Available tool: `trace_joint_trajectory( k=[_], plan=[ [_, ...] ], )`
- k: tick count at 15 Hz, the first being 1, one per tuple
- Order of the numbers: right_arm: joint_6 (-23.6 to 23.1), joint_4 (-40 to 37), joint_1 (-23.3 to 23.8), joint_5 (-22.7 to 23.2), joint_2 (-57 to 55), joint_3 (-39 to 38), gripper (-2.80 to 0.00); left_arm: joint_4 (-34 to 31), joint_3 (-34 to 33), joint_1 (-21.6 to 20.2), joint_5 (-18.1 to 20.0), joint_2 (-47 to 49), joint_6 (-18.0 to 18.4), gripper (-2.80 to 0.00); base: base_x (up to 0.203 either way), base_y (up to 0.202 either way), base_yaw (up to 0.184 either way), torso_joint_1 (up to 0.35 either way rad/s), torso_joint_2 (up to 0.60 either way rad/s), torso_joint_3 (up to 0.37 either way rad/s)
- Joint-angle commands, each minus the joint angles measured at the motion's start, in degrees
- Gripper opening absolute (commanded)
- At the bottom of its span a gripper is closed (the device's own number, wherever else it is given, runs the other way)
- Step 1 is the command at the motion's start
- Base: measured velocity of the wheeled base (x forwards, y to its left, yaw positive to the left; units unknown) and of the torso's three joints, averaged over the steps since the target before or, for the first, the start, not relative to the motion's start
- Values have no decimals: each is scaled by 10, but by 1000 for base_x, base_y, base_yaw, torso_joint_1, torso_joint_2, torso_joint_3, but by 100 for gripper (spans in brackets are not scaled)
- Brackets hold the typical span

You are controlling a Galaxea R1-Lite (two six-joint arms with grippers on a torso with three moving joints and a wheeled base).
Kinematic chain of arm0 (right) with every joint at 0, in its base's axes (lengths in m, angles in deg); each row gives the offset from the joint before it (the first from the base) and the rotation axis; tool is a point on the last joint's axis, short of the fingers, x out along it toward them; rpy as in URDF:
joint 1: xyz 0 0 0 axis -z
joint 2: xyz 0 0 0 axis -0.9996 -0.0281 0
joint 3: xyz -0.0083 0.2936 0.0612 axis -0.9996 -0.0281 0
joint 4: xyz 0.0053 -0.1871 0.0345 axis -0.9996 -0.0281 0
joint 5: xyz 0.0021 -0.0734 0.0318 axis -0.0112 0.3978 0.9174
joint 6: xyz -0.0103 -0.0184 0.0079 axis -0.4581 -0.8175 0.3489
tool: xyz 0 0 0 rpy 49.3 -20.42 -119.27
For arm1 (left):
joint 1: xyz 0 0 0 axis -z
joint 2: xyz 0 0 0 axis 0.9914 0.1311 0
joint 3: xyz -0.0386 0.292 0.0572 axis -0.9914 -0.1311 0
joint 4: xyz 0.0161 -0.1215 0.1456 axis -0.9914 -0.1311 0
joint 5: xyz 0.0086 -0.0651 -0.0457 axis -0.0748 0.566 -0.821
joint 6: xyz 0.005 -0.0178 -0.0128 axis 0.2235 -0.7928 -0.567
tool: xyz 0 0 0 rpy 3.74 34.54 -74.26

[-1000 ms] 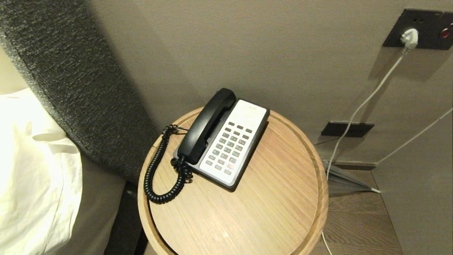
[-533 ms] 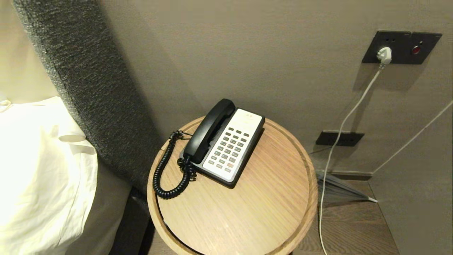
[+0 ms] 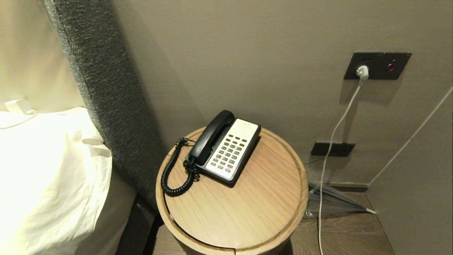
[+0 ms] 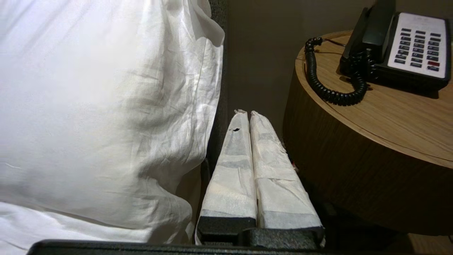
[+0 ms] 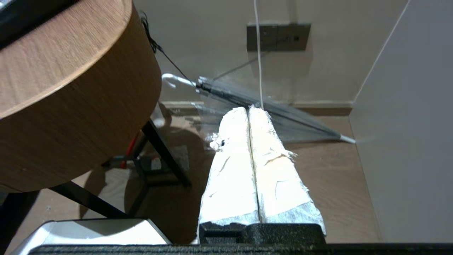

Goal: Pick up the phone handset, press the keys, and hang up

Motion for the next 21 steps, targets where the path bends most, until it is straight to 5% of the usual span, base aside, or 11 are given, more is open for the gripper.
trace_joint_trajectory(
  k=[1, 9, 21],
  plan=[
    [0, -1, 0, 0, 0, 0, -280, 1, -23, 0, 0, 0, 0, -280, 0, 0, 0, 2, 2, 203],
    [0, -1, 0, 0, 0, 0, -280, 1, -23, 0, 1, 0, -2, -280, 0, 0, 0, 2, 3, 188],
    [-1, -1, 0, 0, 0, 0, -280, 1, -23, 0, 0, 0, 0, -280, 0, 0, 0, 1, 1, 11]
  ],
)
